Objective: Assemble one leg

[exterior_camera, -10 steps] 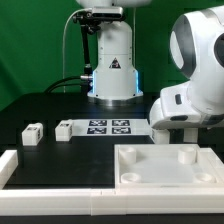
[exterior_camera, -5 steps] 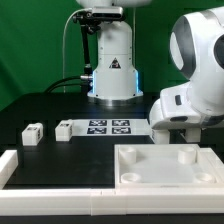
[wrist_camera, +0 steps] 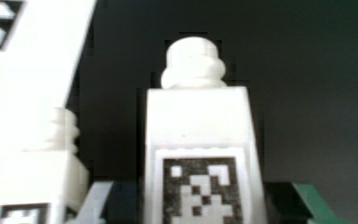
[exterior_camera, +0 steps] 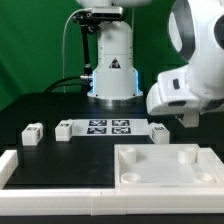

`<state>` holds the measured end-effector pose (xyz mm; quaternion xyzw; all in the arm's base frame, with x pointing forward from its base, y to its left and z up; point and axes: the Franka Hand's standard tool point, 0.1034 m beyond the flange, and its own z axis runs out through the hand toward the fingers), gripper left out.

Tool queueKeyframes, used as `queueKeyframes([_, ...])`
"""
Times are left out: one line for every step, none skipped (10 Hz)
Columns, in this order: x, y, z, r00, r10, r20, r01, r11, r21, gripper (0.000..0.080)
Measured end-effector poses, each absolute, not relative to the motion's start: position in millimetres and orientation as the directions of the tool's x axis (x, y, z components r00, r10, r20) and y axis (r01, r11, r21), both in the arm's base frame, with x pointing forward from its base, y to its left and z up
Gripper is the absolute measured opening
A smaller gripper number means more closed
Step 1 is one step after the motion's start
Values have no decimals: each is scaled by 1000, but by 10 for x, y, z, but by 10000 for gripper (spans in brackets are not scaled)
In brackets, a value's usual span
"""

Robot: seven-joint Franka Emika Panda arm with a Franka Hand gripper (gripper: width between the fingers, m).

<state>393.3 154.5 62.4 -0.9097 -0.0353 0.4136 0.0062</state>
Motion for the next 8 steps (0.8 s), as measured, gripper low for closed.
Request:
queueKeyframes([4100,1544,715,669,89,-738,66,-996,-61,290])
queueKeyframes([4259,1512,740,690,141,-710,94,-990,-106,290])
queueKeyframes([4260,1519,719,708,133,-694,88,-991,-100,290])
queueKeyframes([4248,1523,710,707,133,-695,89,-991,-100,290])
queueKeyframes([4317,1534,689,741,132,-658,87,-991,-101,290])
queueKeyframes([4373,1537,681,801,128,-585,86,-991,-99,290])
queueKeyframes([4393,1518,679,873,122,-473,87,-992,-95,290])
queueKeyframes([4420,1453,659,897,161,-412,127,-986,-108,290])
